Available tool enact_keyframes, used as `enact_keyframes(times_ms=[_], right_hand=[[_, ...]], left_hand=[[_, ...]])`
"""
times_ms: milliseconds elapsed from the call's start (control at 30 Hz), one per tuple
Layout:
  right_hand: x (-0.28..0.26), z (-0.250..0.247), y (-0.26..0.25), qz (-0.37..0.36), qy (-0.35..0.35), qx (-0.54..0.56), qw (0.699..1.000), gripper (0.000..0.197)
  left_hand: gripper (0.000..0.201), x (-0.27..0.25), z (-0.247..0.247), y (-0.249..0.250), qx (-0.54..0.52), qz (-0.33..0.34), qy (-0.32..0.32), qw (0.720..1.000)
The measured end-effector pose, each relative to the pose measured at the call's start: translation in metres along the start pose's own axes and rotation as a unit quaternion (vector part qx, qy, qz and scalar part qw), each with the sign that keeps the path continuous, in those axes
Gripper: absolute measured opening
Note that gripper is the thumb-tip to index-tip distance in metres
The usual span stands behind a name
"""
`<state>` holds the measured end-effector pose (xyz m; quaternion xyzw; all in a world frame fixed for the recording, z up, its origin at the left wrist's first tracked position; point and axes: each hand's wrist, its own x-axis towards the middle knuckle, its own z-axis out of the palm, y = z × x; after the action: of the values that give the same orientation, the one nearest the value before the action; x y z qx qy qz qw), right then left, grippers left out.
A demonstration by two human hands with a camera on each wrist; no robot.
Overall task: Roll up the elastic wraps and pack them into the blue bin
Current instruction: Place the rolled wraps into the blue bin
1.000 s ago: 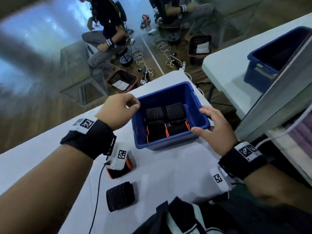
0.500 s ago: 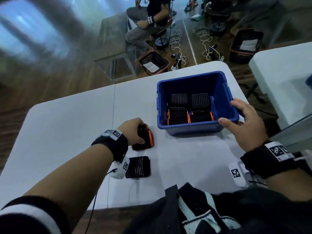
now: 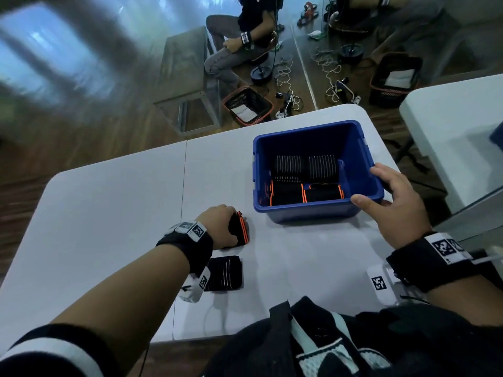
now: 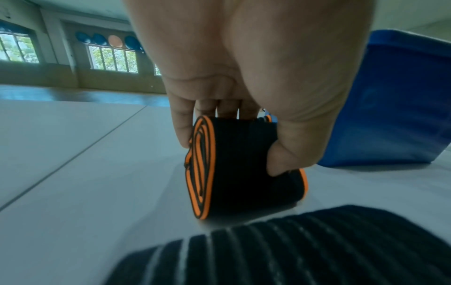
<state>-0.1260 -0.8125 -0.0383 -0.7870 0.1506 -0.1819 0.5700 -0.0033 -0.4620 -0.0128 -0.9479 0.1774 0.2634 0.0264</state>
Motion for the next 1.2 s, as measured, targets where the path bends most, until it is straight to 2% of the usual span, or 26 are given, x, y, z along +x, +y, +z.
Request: enact_keyframes(times_ms=[100, 200, 300, 400, 533, 633, 767, 900, 1033, 1200], right_hand=[[0.000, -0.001, -0.001, 0.005, -0.004, 0.000, 1.000, 0.064], [0.000, 0.000, -0.002, 0.007, -0.004, 0.000, 1.000, 0.064], [0.000, 0.000, -0.002, 0.008, -0.002, 0.005, 1.000, 0.065], [-0.001, 0.000, -0.003, 0.008, 0.000, 0.013, 1.000, 0.065], [-0.002, 0.001, -0.006, 0.013, 0.005, 0.026, 1.000, 0.065], [-0.002, 0.001, -0.007, 0.017, 0.000, 0.031, 0.999, 0.065], [-0.001, 0.001, -0.005, 0.010, 0.004, 0.018, 1.000, 0.067], [-0.001, -0.002, -0.005, 0.008, -0.002, -0.007, 1.000, 0.067], [-0.001, -0.001, -0.003, 0.010, 0.003, 0.015, 1.000, 0.069], [0.000, 0.000, -0.001, 0.016, 0.001, 0.030, 0.999, 0.071]], left_hand=[[0.041, -0.006, -0.004, 0.002, -0.013, -0.006, -0.007, 1.000], [0.036, -0.016, -0.028, 0.003, -0.029, 0.001, -0.016, 0.999], [0.039, -0.032, -0.084, 0.007, -0.074, 0.007, 0.049, 0.996], [0.038, -0.050, -0.150, 0.024, -0.084, 0.043, 0.129, 0.987], [0.037, -0.042, -0.204, 0.064, -0.065, 0.111, 0.151, 0.980], [0.041, -0.012, -0.202, 0.106, 0.005, 0.155, 0.128, 0.980], [0.039, 0.034, -0.171, 0.152, 0.131, 0.182, 0.065, 0.972], [0.035, 0.066, -0.145, 0.168, 0.191, 0.153, 0.006, 0.970], [0.042, 0.085, -0.130, 0.166, 0.202, 0.116, -0.048, 0.971], [0.046, 0.095, -0.119, 0.162, 0.219, 0.095, -0.079, 0.968]])
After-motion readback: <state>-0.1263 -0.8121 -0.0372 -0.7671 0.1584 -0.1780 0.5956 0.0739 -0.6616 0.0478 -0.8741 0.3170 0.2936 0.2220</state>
